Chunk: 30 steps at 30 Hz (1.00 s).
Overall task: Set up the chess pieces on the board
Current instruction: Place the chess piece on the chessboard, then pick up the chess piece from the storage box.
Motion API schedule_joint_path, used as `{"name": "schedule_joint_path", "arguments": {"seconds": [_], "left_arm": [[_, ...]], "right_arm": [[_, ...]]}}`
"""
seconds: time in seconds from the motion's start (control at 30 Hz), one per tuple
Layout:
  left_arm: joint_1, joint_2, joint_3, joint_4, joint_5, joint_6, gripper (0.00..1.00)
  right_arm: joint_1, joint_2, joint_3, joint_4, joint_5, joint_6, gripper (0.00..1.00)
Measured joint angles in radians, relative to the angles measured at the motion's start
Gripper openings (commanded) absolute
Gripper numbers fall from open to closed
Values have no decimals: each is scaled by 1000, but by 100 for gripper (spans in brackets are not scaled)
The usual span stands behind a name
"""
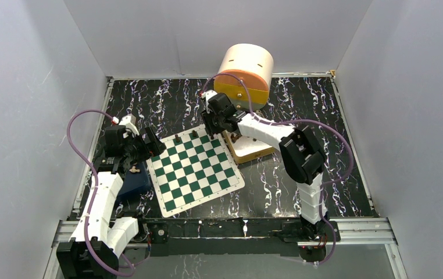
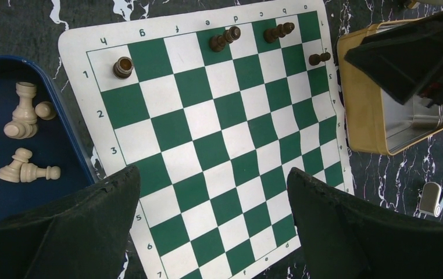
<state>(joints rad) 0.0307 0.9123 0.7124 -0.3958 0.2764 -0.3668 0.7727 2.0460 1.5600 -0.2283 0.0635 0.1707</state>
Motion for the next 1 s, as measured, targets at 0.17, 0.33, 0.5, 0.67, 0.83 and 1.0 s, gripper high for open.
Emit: {"name": "schedule_joint_path", "arguments": {"seconds": [0.17, 0.33, 0.5, 0.67, 0.83, 1.0], "left_arm": [[0, -14, 1, -6, -18, 0, 94], [0, -14, 1, -24, -42, 0, 94], [0, -14, 1, -29, -47, 0, 93], [0, -11, 1, -27, -47, 0, 92], [0, -10, 1, -27, -47, 0, 92], [0, -10, 1, -27, -47, 0, 91]], "right_arm": [[-16, -87, -6, -5, -16, -24, 45], [-74, -156, -40, -2, -23, -32, 40], [-140, -175, -104, -7, -34, -20, 38], [-190, -175, -148, -13, -38, -10, 36], [-200, -175, -163, -13, -43, 1, 35], [-200, -174, -182, -10, -58, 13, 35]]}}
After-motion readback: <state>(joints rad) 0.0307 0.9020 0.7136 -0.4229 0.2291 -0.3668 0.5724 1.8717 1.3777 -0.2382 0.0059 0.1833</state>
